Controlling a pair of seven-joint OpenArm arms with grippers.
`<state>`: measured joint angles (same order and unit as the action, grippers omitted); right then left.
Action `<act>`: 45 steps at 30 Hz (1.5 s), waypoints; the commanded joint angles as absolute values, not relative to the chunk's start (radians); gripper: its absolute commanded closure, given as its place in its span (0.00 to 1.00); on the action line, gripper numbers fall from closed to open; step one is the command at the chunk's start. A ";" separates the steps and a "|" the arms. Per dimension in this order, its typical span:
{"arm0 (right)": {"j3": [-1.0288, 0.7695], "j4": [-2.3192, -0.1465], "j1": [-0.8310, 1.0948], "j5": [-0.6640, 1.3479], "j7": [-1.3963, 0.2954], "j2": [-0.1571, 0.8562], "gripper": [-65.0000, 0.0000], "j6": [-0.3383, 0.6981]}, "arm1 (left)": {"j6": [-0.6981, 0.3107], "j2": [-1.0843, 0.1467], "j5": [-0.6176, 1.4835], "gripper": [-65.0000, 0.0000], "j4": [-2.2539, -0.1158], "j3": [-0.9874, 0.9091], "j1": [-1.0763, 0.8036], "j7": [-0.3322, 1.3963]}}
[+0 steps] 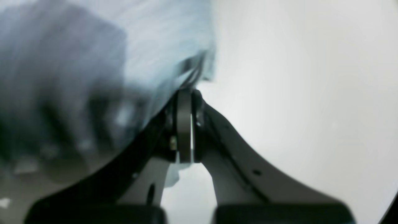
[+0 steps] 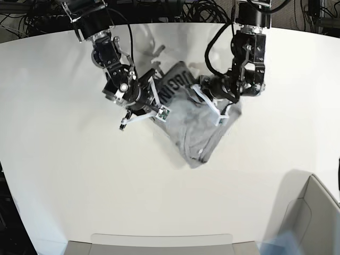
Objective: Fold the T-shirt properly
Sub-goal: 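Grasp the folded shirt with the left gripper and slide it aside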
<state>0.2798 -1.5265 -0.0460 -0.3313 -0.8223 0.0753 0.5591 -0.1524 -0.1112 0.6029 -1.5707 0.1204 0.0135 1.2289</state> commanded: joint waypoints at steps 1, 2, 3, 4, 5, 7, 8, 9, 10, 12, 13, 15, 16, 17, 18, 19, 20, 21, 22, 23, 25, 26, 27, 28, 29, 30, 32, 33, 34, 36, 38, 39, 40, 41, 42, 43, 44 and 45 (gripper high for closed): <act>0.285 -1.557 -0.030 -0.309 -0.843 0.065 0.99 0.613 | -0.147 -0.116 0.596 1.00 -1.567 0.038 0.071 1.205; 0.291 -1.586 -0.008 -0.309 -0.851 0.062 0.99 0.636 | -0.147 -0.116 0.596 1.00 -1.549 -0.001 0.101 1.205; 0.306 -1.615 0.012 -0.309 -0.852 0.061 0.99 0.656 | -0.147 -0.116 0.596 1.00 -1.524 -0.035 0.133 1.205; 0.321 -1.641 0.028 -0.309 -0.852 0.062 0.99 0.668 | -0.147 -0.116 0.596 1.00 -1.500 -0.061 0.162 1.205; 0.335 -1.661 0.044 -0.309 -0.852 0.064 0.99 0.670 | -0.147 -0.117 0.596 1.00 -1.477 -0.073 0.188 1.205; 0.352 -1.701 0.059 -0.309 -0.852 0.064 0.99 0.667 | -0.147 -0.117 0.596 1.00 -1.455 -0.087 0.237 1.210; 0.352 -1.719 0.061 -0.309 -0.852 0.062 0.99 0.667 | -0.147 -0.117 0.598 1.00 -1.457 -0.090 0.251 1.213; 0.351 -1.736 0.064 -0.309 -0.852 0.062 0.99 0.665 | -0.147 -0.117 0.598 1.00 -1.461 -0.091 0.257 1.216; 0.344 -1.761 0.065 -0.309 -0.852 0.065 0.99 0.665 | -0.145 -0.117 0.598 1.00 -1.478 -0.099 0.257 1.216; 0.283 -1.821 0.079 -0.309 -0.852 0.067 0.99 0.665 | -0.145 -0.113 0.598 1.00 -1.535 -0.143 0.252 1.216; 0.242 -1.854 0.085 -0.309 -0.851 0.064 0.99 0.665 | -0.145 -0.111 0.599 1.00 -1.570 -0.163 0.237 1.213; 0.140 -1.917 0.087 -0.308 -0.851 0.059 0.99 0.665 | -0.145 -0.104 0.602 1.00 -1.643 -0.174 0.206 1.207; 0.097 -1.940 0.085 -0.308 -0.851 0.059 0.99 0.665 | -0.145 -0.085 0.602 1.00 -1.678 -0.173 0.194 1.205; 0.056 -1.954 0.081 -0.308 -0.851 0.059 0.99 0.665 | -0.145 -0.058 0.604 1.00 -1.719 -0.166 0.186 1.205; -0.005 -1.963 0.079 -0.308 -0.851 0.059 0.99 0.665 | -0.148 -0.031 0.604 1.00 -1.750 -0.157 0.173 1.205; -0.059 -1.965 0.074 -0.308 -0.846 0.059 0.99 0.665 | -0.148 -0.005 0.601 1.00 -1.778 -0.130 0.154 1.204; -0.102 -1.963 0.065 -0.308 -0.848 0.059 0.99 0.665 | -0.148 0.015 0.599 1.00 -1.790 -0.097 0.137 1.194; -0.147 -1.960 0.064 -0.308 -0.851 0.059 0.99 0.668 | -0.148 0.030 0.599 1.00 -1.796 -0.059 0.122 1.165; -0.182 -1.959 0.064 -0.308 -0.851 0.059 0.99 0.671 | -0.147 0.039 0.599 1.00 -1.794 -0.019 0.108 1.124; -0.211 -1.959 0.067 -0.308 -0.851 0.059 0.99 0.671 | -0.147 0.042 0.598 1.00 -1.791 0.027 0.085 1.069; -0.251 -1.959 0.088 -0.308 -0.851 0.062 0.99 0.673 | -0.147 0.041 0.598 1.00 -1.773 0.102 0.047 0.955; -0.263 -1.959 0.101 -0.308 -0.848 0.067 0.99 0.673 | -0.147 0.039 0.598 1.00 -1.759 0.134 0.028 0.894; -0.272 -1.959 0.114 -0.308 -0.845 0.068 0.99 0.673 | -0.147 0.039 0.596 1.00 -1.739 0.159 0.010 0.839; -0.285 -1.959 0.131 -0.308 -0.845 0.068 0.99 0.673 | -0.147 0.039 0.596 1.00 -1.710 0.174 -0.004 0.789; -0.292 -1.959 0.142 -0.308 -0.843 0.071 0.99 0.673 | -0.147 0.039 0.596 1.00 -1.685 0.176 -0.012 0.753; -0.294 -1.959 0.154 -0.308 -0.843 0.074 0.99 0.673 | -0.147 0.038 0.596 1.00 -1.647 0.174 -0.018 0.711; -0.292 -1.957 0.179 -0.305 -0.843 0.076 0.99 0.673 | -0.147 0.031 0.596 1.00 -1.564 0.174 -0.018 0.651; -0.288 -1.957 0.188 -0.305 -0.843 0.076 0.99 0.673 | -0.148 0.016 0.596 1.00 -1.524 0.173 -0.015 0.624; -0.286 -1.957 0.193 -0.305 -0.843 0.073 0.99 0.673 | -0.148 0.002 0.596 1.00 -1.494 0.177 -0.013 0.601; -0.285 -1.957 0.202 -0.305 -0.843 0.068 0.99 0.673 | -0.151 -0.024 0.598 1.00 -1.423 0.180 -0.012 0.539; -0.285 -1.957 0.203 -0.305 -0.843 0.067 0.99 0.673 | -0.153 -0.056 0.598 1.00 -1.365 0.173 -0.016 0.489; -0.288 -1.957 0.203 -0.305 -0.843 0.067 0.99 0.673 | -0.153 -0.079 0.598 1.00 -1.334 0.171 -0.016 0.467; -0.289 -1.957 0.203 -0.305 -0.843 0.070 0.99 0.673 | -0.153 -0.108 0.598 1.00 -1.305 0.171 -0.016 0.449; -0.291 -1.957 0.203 -0.305 -0.843 0.070 0.99 0.673 | -0.153 -0.133 0.598 1.00 -1.285 0.171 -0.016 0.440; -0.291 -1.957 0.203 -0.305 -0.843 0.071 0.99 0.673 | -0.153 -0.168 0.601 1.00 -1.254 0.170 -0.015 0.432; -0.291 -1.957 0.203 -0.305 -0.843 0.071 0.99 0.673 | -0.153 -0.197 0.602 1.00 -1.231 0.170 -0.012 0.423; -0.288 -1.957 0.203 -0.305 -0.845 0.071 0.99 0.673 | -0.154 -0.226 0.602 1.00 -1.208 0.166 -0.010 0.420; -0.286 -1.957 0.205 -0.305 -0.849 0.070 0.99 0.673 | -0.154 -0.262 0.602 1.00 -1.178 0.148 -0.010 0.417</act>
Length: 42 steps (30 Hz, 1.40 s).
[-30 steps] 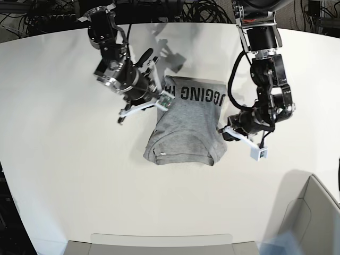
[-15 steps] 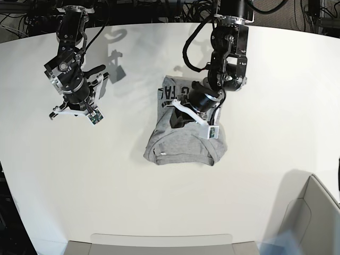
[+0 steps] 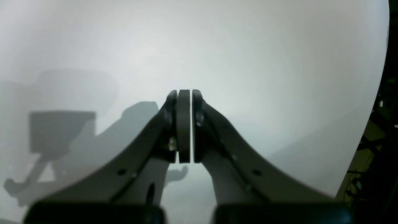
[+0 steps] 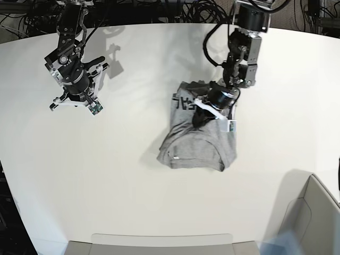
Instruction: Fold the T-shirt properly
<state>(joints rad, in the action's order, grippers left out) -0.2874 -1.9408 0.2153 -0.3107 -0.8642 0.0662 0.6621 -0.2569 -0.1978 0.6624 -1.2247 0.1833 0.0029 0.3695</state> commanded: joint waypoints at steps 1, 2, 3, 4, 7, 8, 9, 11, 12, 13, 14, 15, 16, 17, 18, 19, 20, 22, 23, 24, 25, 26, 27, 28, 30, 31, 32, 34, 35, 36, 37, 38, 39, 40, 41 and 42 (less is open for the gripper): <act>-0.286 -1.957 0.205 -0.305 -0.849 0.068 0.99 0.673 | -0.156 -0.282 0.602 1.00 -1.159 0.128 -0.010 0.414; -0.285 -1.957 0.205 -0.305 -0.849 0.068 0.99 0.673 | -0.157 -0.305 0.602 1.00 -1.139 0.101 -0.010 0.414; -0.285 -1.957 0.205 -0.305 -0.849 0.067 0.99 0.673 | -0.163 -0.329 0.602 1.00 -1.125 0.071 -0.008 0.417; -0.285 -1.957 0.205 -0.305 -0.849 0.067 0.99 0.673 | -0.186 -0.349 0.602 1.00 -1.119 0.048 -0.008 0.421; -0.283 -1.957 0.205 -0.305 -0.846 0.058 0.99 0.673 | -0.274 -0.383 0.602 1.00 -1.144 -0.010 -0.008 0.427; -0.283 -1.960 0.205 -0.305 -0.845 0.047 0.99 0.673 | -0.285 -0.387 0.602 1.00 -1.168 -0.025 -0.012 0.435; -0.283 -1.963 0.205 -0.305 -0.845 0.039 0.99 0.674 | -0.288 -0.387 0.601 1.00 -1.207 -0.044 -0.015 0.449; -0.283 -1.965 0.203 -0.305 -0.843 0.031 0.99 0.674 | -0.288 -0.386 0.599 1.00 -1.294 -0.084 -0.021 0.475; -0.283 -1.965 0.202 -0.305 -0.843 0.027 0.99 0.674 | -0.288 -0.384 0.599 1.00 -1.345 -0.101 -0.036 0.489; -0.283 -1.965 0.202 -0.305 -0.843 0.021 0.99 0.674 | -0.288 -0.381 0.599 1.00 -1.403 -0.116 -0.058 0.498; -0.283 -1.966 0.203 -0.305 -0.843 0.016 0.99 0.674 | -0.288 -0.381 0.599 1.00 -1.463 -0.127 -0.076 0.504; -0.283 -1.977 0.205 -0.305 -0.846 0.015 0.99 0.674 | -0.286 -0.380 0.599 1.00 -1.538 -0.137 -0.097 0.512; -0.283 -1.989 0.217 -0.305 -0.851 0.012 0.99 0.674 | -0.286 -0.378 0.599 1.00 -1.600 -0.148 -0.119 0.513; -0.283 -2.006 0.243 -0.306 -0.851 0.004 0.99 0.674 | -0.285 -0.378 0.599 1.00 -1.669 -0.162 -0.154 0.516; -0.282 -2.029 0.268 -0.308 -0.851 0.001 0.99 0.674 | -0.282 -0.377 0.598 1.00 -1.725 -0.173 -0.191 0.527; -0.268 -2.043 0.294 -0.308 -0.851 -0.001 0.99 0.674 | -0.266 -0.371 0.598 1.00 -1.774 -0.182 -0.223 0.539; -0.252 -2.052 0.328 -0.309 -0.851 -0.002 0.99 0.674 | -0.237 -0.358 0.598 1.00 -1.813 -0.194 -0.254 0.555; -0.231 -2.057 0.403 -0.311 -0.851 0.001 0.99 0.674 | -0.162 -0.343 0.598 1.00 -1.880 -0.220 -0.329 0.604; -0.234 -2.055 0.435 -0.311 -0.851 -0.002 0.99 0.674 | -0.140 -0.343 0.598 1.00 -1.906 -0.225 -0.372 0.627; -0.236 -2.055 0.460 -0.311 -0.851 -0.005 0.99 0.674 | -0.131 -0.343 0.598 1.00 -1.926 -0.226 -0.414 0.633; -0.236 -2.055 0.484 -0.311 -0.851 -0.007 0.99 0.674 | -0.130 -0.343 0.598 1.00 -1.942 -0.226 -0.456 0.636; -0.237 -2.054 0.510 -0.311 -0.851 -0.010 0.99 0.674 | -0.130 -0.343 0.598 1.00 -1.959 -0.228 -0.510 0.634; -0.239 -2.054 0.530 -0.311 -0.852 -0.013 0.99 0.673 | -0.128 -0.343 0.598 1.00 -1.974 -0.228 -0.559 0.627; -0.255 -2.054 0.547 -0.311 -0.852 -0.016 0.99 0.673 | -0.128 -0.341 0.598 1.00 -1.980 -0.228 -0.607 0.611; -0.291 -2.052 0.570 -0.311 -0.852 -0.042 0.99 0.673 | -0.128 -0.341 0.598 1.00 -1.983 -0.228 -0.693 0.573; -0.303 -2.054 0.581 -0.311 -0.852 -0.054 0.99 0.673 | -0.128 -0.341 0.598 1.00 -1.983 -0.228 -0.725 0.556; -0.314 -2.054 0.599 -0.311 -0.852 -0.062 0.99 0.673 | -0.128 -0.341 0.598 1.00 -1.983 -0.228 -0.768 0.535; -0.325 -2.054 0.636 -0.311 -0.851 -0.065 0.99 0.673 | -0.128 -0.341 0.598 1.00 -1.983 -0.239 -0.845 0.495; -0.325 -2.054 0.661 -0.311 -0.851 -0.068 0.99 0.673 | -0.128 -0.341 0.598 1.00 -1.983 -0.239 -0.881 0.475; -0.325 -2.054 0.685 -0.311 -0.851 -0.071 0.99 0.673 | -0.128 -0.341 0.598 1.00 -1.983 -0.240 -0.915 0.460; -0.323 -2.054 0.710 -0.311 -0.849 -0.076 0.99 0.673 | -0.130 -0.343 0.598 1.00 -1.983 -0.240 -0.947 0.443; -0.323 -2.054 0.731 -0.311 -0.848 -0.088 0.99 0.673 | -0.131 -0.344 0.598 1.00 -1.983 -0.240 -0.975 0.426; -0.325 -2.052 0.754 -0.311 -0.848 -0.099 1.00 0.673 | -0.131 -0.348 0.598 1.00 -1.982 -0.240 -1.009 0.407; -0.328 -2.052 0.774 -0.311 -0.849 -0.107 1.00 0.673 | -0.131 -0.349 0.596 1.00 -1.979 -0.240 -1.040 0.394; -0.341 -2.049 0.794 -0.309 -0.849 -0.114 1.00 0.673 | -0.133 -0.349 0.595 1.00 -1.977 -0.240 -1.067 0.380; -0.354 -2.045 0.811 -0.308 -0.848 -0.127 1.00 0.673 | -0.133 -0.349 0.587 1.00 -1.974 -0.240 -1.095 0.371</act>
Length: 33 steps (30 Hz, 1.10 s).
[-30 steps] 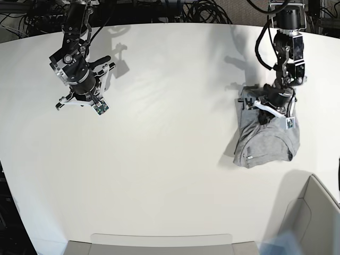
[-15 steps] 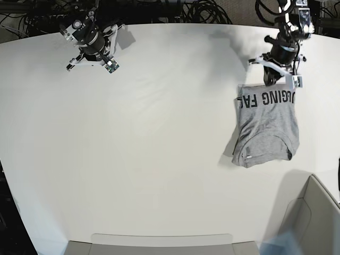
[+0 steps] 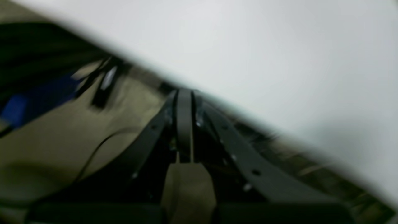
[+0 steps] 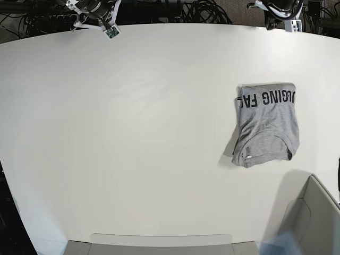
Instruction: Fold the T-shirt properly
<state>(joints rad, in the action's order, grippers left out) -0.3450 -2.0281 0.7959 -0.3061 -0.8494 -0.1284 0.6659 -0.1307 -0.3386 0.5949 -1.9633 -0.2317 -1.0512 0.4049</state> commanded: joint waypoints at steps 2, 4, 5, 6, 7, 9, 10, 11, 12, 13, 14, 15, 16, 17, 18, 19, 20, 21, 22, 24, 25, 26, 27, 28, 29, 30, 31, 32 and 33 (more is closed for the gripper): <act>-0.380 -2.023 0.834 -0.308 -0.842 -0.147 1.00 0.673 | -0.133 -0.344 0.547 1.00 -1.963 -0.239 -1.124 0.363; -0.401 -1.992 0.849 -0.305 -0.840 -0.151 1.00 0.673 | -0.133 -0.343 0.490 1.00 -1.939 -0.229 -1.142 0.355; -0.409 -1.971 0.860 -0.303 -0.829 -0.153 1.00 0.673 | -0.133 -0.341 0.476 1.00 -1.919 -0.228 -1.144 0.351; -0.418 -1.943 0.872 -0.303 -0.802 -0.153 1.00 0.673 | -0.133 -0.340 0.472 1.00 -1.897 -0.226 -1.144 0.344; -0.426 -1.911 0.880 -0.303 -0.766 -0.153 1.00 0.673 | -0.134 -0.334 0.472 1.00 -1.870 -0.220 -1.144 0.340; -0.455 -1.813 0.885 -0.303 -0.662 -0.153 1.00 0.673 | -0.134 -0.331 0.472 1.00 -1.801 -0.214 -1.135 0.323; -0.470 -1.756 0.883 -0.303 -0.613 -0.153 1.00 0.671 | -0.134 -0.328 0.472 1.00 -1.765 -0.214 -1.132 0.317; -0.489 -1.695 0.871 -0.303 -0.562 -0.153 1.00 0.670 | -0.134 -0.328 0.472 1.00 -1.730 -0.209 -1.124 0.308; -0.510 -1.638 0.851 -0.308 -0.526 -0.153 1.00 0.670 | -0.134 -0.323 0.472 1.00 -1.696 -0.193 -1.110 0.297; -0.538 -1.572 0.828 -0.309 -0.492 -0.151 1.00 0.671 | -0.134 -0.321 0.470 1.00 -1.655 -0.173 -1.092 0.282; -0.556 -1.517 0.809 -0.309 -0.473 -0.147 1.00 0.671 | -0.134 -0.323 0.470 1.00 -1.615 -0.157 -1.079 0.269; -0.576 -1.461 0.786 -0.311 -0.455 -0.143 1.00 0.671 | -0.134 -0.321 0.470 1.00 -1.573 -0.140 -1.063 0.255; -0.596 -1.406 0.759 -0.312 -0.435 -0.130 1.00 0.671 | -0.134 -0.321 0.470 1.00 -1.526 -0.122 -1.043 0.240; -0.616 -1.343 0.730 -0.326 -0.410 -0.108 1.00 0.671 | -0.134 -0.321 0.470 1.00 -1.472 -0.101 -1.015 0.229; -0.628 -1.291 0.707 -0.340 -0.390 -0.093 1.00 0.671 | -0.134 -0.320 0.472 1.00 -1.428 -0.082 -0.992 0.222; -0.644 -1.230 0.676 -0.363 -0.367 -0.076 1.00 0.671 | -0.134 -0.318 0.472 1.00 -1.368 -0.062 -0.961 0.213; -0.665 -1.168 0.650 -0.386 -0.344 -0.061 1.00 0.671 | -0.134 -0.308 0.473 1.00 -1.308 -0.039 -0.931 0.206; -0.685 -1.110 0.622 -0.404 -0.323 -0.044 1.00 0.671 | -0.134 -0.300 0.472 1.00 -1.253 -0.022 -0.900 0.200; -0.702 -1.052 0.593 -0.423 -0.295 -0.025 1.00 0.671 | -0.134 -0.295 0.470 1.00 -1.191 -0.005 -0.871 0.189; -0.748 -0.905 0.533 -0.456 -0.222 0.013 1.00 0.670 | -0.134 -0.294 0.470 1.00 -1.046 0.035 -0.796 0.150; -0.774 -0.826 0.503 -0.473 -0.182 0.035 1.00 0.667 | -0.134 -0.292 0.470 1.00 -0.963 0.054 -0.753 0.127; -0.794 -0.762 0.476 -0.492 -0.150 0.056 1.00 0.667 | -0.134 -0.292 0.470 1.00 -0.881 0.070 -0.716 0.104; -0.817 -0.676 0.443 -0.521 -0.116 0.084 1.00 0.665 | -0.134 -0.292 0.473 1.00 -0.785 0.087 -0.668 0.077; -0.834 -0.610 0.420 -0.545 -0.091 0.102 1.00 0.665 | -0.134 -0.291 0.473 1.00 -0.704 0.101 -0.628 0.054; -0.851 -0.547 0.395 -0.570 -0.070 0.124 1.00 0.664 | -0.134 -0.283 0.473 1.00 -0.619 0.111 -0.587 0.027; -0.871 -0.470 0.366 -0.598 -0.042 0.153 1.00 0.662 | -0.136 -0.269 0.469 1.00 -0.503 0.128 -0.536 -0.013; -0.891 -0.415 0.351 -0.615 -0.018 0.171 1.00 0.654 | -0.142 -0.262 0.469 1.00 -0.406 0.150 -0.495 -0.044; -0.903 -0.361 0.334 -0.630 0.015 0.189 1.00 0.628 | -0.163 -0.254 0.469 1.00 -0.298 0.179 -0.444 -0.081; -0.911 -0.309 0.321 -0.650 0.054 0.211 1.00 0.578 | -0.200 -0.249 0.469 1.00 -0.186 0.209 -0.394 -0.122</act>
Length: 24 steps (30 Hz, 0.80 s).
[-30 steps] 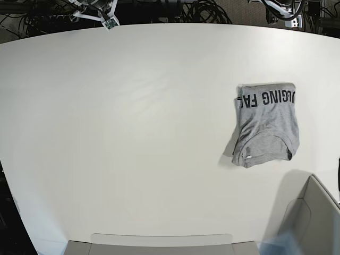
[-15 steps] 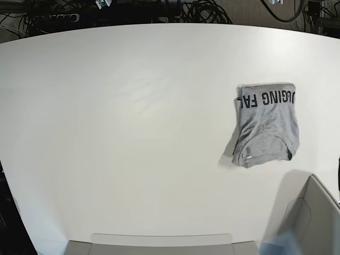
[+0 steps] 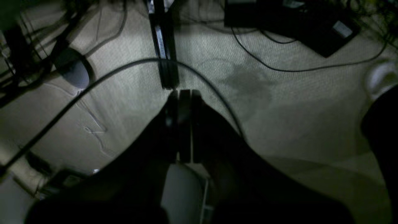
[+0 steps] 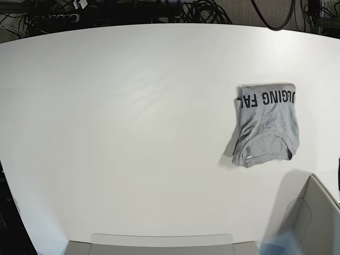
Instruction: Fold the T-shirt properly
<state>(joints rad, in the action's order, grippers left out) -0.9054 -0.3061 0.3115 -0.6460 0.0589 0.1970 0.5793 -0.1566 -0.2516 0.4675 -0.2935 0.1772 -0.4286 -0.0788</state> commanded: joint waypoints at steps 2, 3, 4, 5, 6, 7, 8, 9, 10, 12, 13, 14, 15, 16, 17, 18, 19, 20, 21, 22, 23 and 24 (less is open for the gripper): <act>-0.914 -0.228 0.306 -0.690 0.122 0.237 1.00 0.464 | -0.278 -0.217 0.472 1.00 -0.001 0.249 -0.311 -0.189; -0.914 -0.188 0.295 -0.719 0.151 0.246 1.00 0.398 | -0.312 -0.200 0.473 1.00 0.000 0.254 -0.272 -0.223; -0.914 -0.154 0.285 -0.751 0.171 0.252 1.00 0.341 | -0.338 -0.193 0.473 1.00 0.000 0.254 -0.239 -0.248; -0.914 -0.127 0.275 -0.780 0.183 0.260 1.00 0.294 | -0.355 -0.188 0.473 1.00 0.000 0.254 -0.211 -0.269; -0.914 -0.105 0.265 -0.803 0.189 0.262 1.00 0.254 | -0.361 -0.186 0.473 1.00 0.000 0.259 -0.193 -0.274; -0.914 -0.093 0.254 -0.825 0.189 0.262 1.00 0.217 | -0.361 -0.180 0.473 1.00 0.000 0.262 -0.180 -0.269; -0.914 -0.088 0.246 -0.842 0.191 0.260 1.00 0.185 | -0.360 -0.176 0.473 1.00 0.000 0.262 -0.179 -0.265; -0.914 -0.088 0.242 -0.854 0.188 0.257 1.00 0.159 | -0.360 -0.176 0.473 1.00 0.000 0.263 -0.176 -0.262; -0.914 -0.088 0.242 -0.865 0.186 0.254 1.00 0.136 | -0.360 -0.176 0.473 1.00 0.000 0.263 -0.174 -0.259; -0.914 -0.088 0.231 -0.886 0.188 0.249 1.00 0.087 | -0.360 -0.174 0.473 1.00 0.000 0.262 -0.173 -0.259; -0.914 -0.090 0.229 -0.892 0.185 0.240 1.00 0.064 | -0.360 -0.174 0.473 1.00 0.000 0.262 -0.173 -0.259; -0.914 -0.091 0.229 -0.894 0.182 0.232 1.00 0.038 | -0.360 -0.174 0.473 1.00 0.000 0.262 -0.173 -0.259; -0.914 -0.091 0.229 -0.894 0.182 0.228 1.00 0.016 | -0.360 -0.176 0.473 1.00 0.000 0.259 -0.173 -0.259; -0.914 -0.091 0.229 -0.894 0.183 0.225 1.00 -0.002 | -0.358 -0.177 0.473 1.00 0.000 0.259 -0.173 -0.259; -0.914 -0.090 0.229 -0.894 0.185 0.225 1.00 -0.025 | -0.358 -0.179 0.473 1.00 0.000 0.260 -0.173 -0.259; -0.914 -0.088 0.228 -0.894 0.185 0.223 1.00 -0.039 | -0.358 -0.180 0.473 1.00 0.000 0.263 -0.173 -0.260; -0.914 -0.088 0.228 -0.894 0.183 0.216 1.00 -0.053 | -0.358 -0.180 0.473 1.00 0.000 0.263 -0.173 -0.262; -0.914 -0.091 0.228 -0.894 0.183 0.208 1.00 -0.065 | -0.358 -0.180 0.473 1.00 0.000 0.263 -0.173 -0.263; -0.914 -0.091 0.226 -0.894 0.183 0.205 1.00 -0.073 | -0.358 -0.180 0.472 1.00 0.000 0.263 -0.173 -0.263; -0.914 -0.091 0.220 -0.894 0.183 0.205 1.00 -0.081 | -0.358 -0.180 0.472 1.00 0.000 0.265 -0.173 -0.263; -0.914 -0.090 0.219 -0.894 0.183 0.205 1.00 -0.085 | -0.358 -0.180 0.472 1.00 0.000 0.265 -0.171 -0.263; -0.914 -0.091 0.219 -0.894 0.183 0.205 1.00 -0.088 | -0.358 -0.180 0.472 1.00 0.000 0.265 -0.171 -0.263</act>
<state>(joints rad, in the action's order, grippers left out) -0.9115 -0.0853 0.2127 -0.8936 0.1806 0.1886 -0.0765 -0.3534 -0.1764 0.4717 0.0002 0.2623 -0.1688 -0.2562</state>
